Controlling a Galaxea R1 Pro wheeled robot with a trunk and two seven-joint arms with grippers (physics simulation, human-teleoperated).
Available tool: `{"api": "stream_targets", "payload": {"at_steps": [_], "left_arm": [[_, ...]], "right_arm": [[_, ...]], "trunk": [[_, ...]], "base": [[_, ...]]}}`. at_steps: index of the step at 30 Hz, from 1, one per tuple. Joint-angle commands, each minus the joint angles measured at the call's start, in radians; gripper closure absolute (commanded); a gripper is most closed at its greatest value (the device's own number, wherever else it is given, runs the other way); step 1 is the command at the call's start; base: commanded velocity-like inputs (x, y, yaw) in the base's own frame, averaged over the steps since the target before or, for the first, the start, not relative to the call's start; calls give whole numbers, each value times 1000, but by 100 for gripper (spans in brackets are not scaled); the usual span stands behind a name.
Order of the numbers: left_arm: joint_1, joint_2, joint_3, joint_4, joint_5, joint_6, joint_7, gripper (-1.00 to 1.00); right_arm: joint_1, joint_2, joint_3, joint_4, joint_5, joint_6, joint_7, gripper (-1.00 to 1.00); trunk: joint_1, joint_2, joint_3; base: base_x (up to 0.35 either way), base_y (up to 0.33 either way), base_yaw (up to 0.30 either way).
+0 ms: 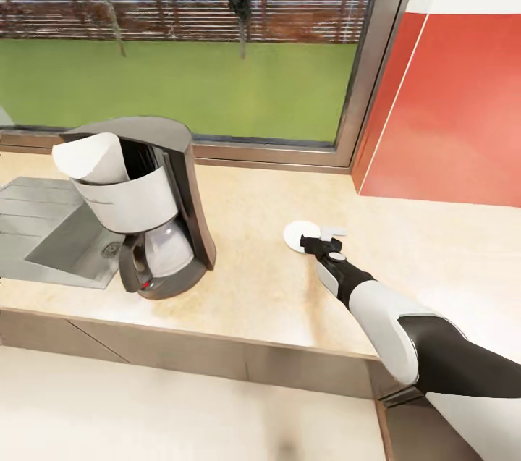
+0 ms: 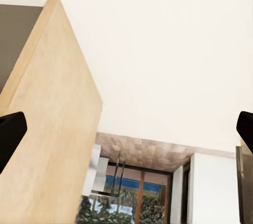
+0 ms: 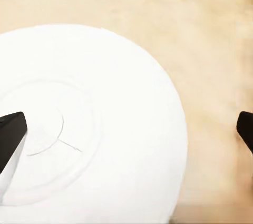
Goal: Set up a coffee station on the kitchen countertop: keep the coffee maker on the countertop, move the bottle of coffee from the kitchen shelf to the counter next to the coffee maker, place a paper coffee filter on top of the coffee maker, put the saucer next to the coffee maker with the coffee cup on the saucer, and place the electric kettle next to the coffee maker.
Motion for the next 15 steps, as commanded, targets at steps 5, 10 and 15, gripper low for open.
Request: {"api": "stream_targets", "payload": {"at_steps": [5, 10, 15], "left_arm": [[0, 0, 1, -1, -7, 4, 2, -100], [0, 0, 1, -1, -7, 4, 2, -100], [0, 0, 1, -1, -7, 4, 2, -100]], "right_arm": [[0, 1, -4, 49, -8, -21, -3, -100], [0, 2, -4, 49, -8, -22, -3, -100], [0, 2, -4, 49, -8, -23, -3, -100]], "trunk": [[0, -1, -2], [0, -1, -2], [0, -1, -2]], "base": [[-280, -172, 0], [-280, -172, 0], [-280, -172, 0]]}}
